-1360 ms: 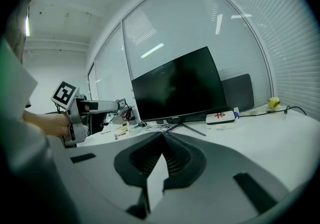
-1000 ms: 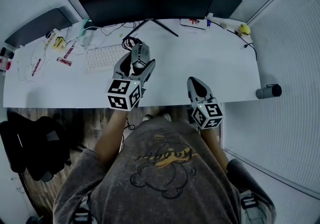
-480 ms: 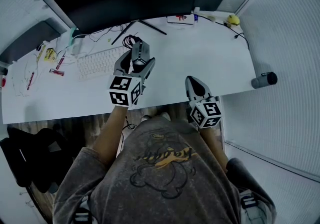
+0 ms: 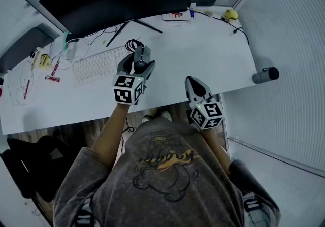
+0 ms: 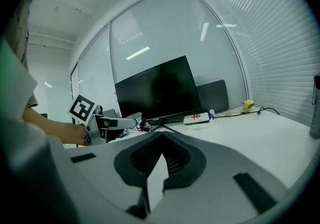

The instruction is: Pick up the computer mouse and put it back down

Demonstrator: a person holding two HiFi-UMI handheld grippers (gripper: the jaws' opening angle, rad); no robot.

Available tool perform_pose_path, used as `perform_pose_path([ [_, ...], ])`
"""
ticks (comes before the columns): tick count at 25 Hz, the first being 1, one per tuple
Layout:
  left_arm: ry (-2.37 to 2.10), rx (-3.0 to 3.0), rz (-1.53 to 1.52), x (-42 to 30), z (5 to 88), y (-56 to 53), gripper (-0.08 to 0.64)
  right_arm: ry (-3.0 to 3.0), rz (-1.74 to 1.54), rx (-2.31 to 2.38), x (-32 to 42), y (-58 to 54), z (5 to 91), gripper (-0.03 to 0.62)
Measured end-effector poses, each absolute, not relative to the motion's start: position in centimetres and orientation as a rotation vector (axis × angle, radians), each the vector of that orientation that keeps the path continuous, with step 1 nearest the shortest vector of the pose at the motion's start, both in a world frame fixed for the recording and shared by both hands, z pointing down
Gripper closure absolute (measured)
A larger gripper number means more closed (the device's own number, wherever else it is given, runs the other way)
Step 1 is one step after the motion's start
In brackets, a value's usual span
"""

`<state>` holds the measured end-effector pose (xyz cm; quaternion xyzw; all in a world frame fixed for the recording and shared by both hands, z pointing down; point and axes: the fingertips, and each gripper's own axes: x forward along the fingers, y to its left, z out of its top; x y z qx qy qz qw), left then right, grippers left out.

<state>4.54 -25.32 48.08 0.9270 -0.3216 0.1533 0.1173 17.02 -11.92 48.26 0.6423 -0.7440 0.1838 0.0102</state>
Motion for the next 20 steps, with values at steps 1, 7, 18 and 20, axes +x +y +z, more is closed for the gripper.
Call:
perform_pose_path([
  [1,-0.937,2.705,0.46,4.6,48.6,-25.4,0.202,-2.318,0.575,2.006,17.1,-11.9,48.3,0.586],
  [7,-0.931,2.658,0.533,5.2,52.2,-26.1,0.207,-2.299,0.592,2.006,17.7,-11.9,48.9,0.586],
  [18,-0.92,2.567,0.656,6.3,58.7,-27.1,0.213,-2.271,0.622,2.001,18.9,-12.4,49.8,0.586],
  [20,-0.915,2.551,0.676,6.5,59.7,-27.2,0.214,-2.262,0.629,2.002,19.2,-12.4,49.9,0.586],
])
